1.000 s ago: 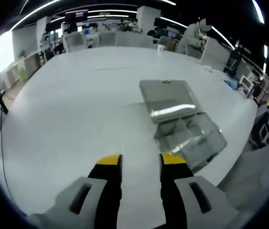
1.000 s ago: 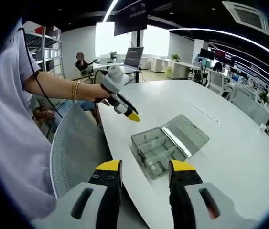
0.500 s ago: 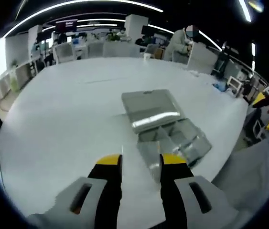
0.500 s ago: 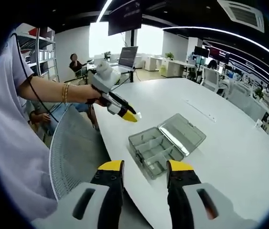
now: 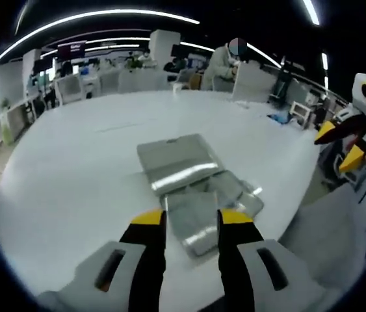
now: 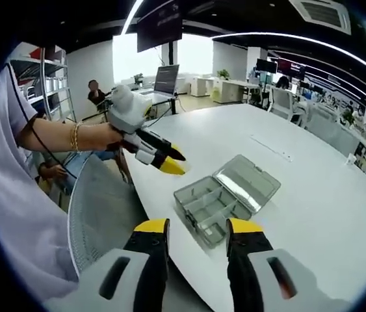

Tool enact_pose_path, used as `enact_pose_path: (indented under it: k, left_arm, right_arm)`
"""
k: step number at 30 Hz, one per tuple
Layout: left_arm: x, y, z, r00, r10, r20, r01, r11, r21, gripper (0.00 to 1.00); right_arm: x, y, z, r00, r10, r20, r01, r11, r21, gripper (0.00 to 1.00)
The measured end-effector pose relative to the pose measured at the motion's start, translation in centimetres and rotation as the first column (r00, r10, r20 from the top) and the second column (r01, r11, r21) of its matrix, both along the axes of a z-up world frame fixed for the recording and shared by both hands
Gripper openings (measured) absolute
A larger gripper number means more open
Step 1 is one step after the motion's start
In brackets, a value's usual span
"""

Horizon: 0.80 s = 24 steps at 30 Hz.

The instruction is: Insert the divider into the dual guide fixture by aligning both edges with the guide slots and pushing it downward to the bottom, including one-sided entry, uneven engagement, binding, and posture correction.

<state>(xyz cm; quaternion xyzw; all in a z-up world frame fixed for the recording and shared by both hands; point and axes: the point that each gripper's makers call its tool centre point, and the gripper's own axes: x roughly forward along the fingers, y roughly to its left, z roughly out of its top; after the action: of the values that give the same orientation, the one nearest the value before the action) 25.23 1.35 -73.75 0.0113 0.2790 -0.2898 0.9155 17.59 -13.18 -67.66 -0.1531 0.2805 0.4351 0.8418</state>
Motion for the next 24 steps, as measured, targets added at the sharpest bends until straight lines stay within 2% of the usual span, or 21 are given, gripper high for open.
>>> enact_pose_path:
  k: [11, 17, 24]
  left_arm:
    - [-0.5, -1.9, 0.9, 0.996, -0.078, 0.032, 0.079, 0.996, -0.029, 0.28]
    - [-1.0, -3.2, 1.5, 0.989, -0.133, 0.06, 0.136, 0.989, -0.057, 0.28]
    - [-1.3, -4.4, 1.8, 0.981, -0.179, 0.076, 0.184, 0.981, -0.068, 0.28]
  right_arm:
    - [0.7, 0.8, -0.4, 0.999, -0.033, -0.04, 0.033, 0.999, 0.013, 0.29]
    - [1.6, 1.4, -0.3, 0.994, -0.075, -0.08, 0.08, 0.995, 0.057, 0.28]
    - [1.8, 1.9, -0.1, 0.994, -0.078, -0.08, 0.081, 0.996, 0.038, 0.28]
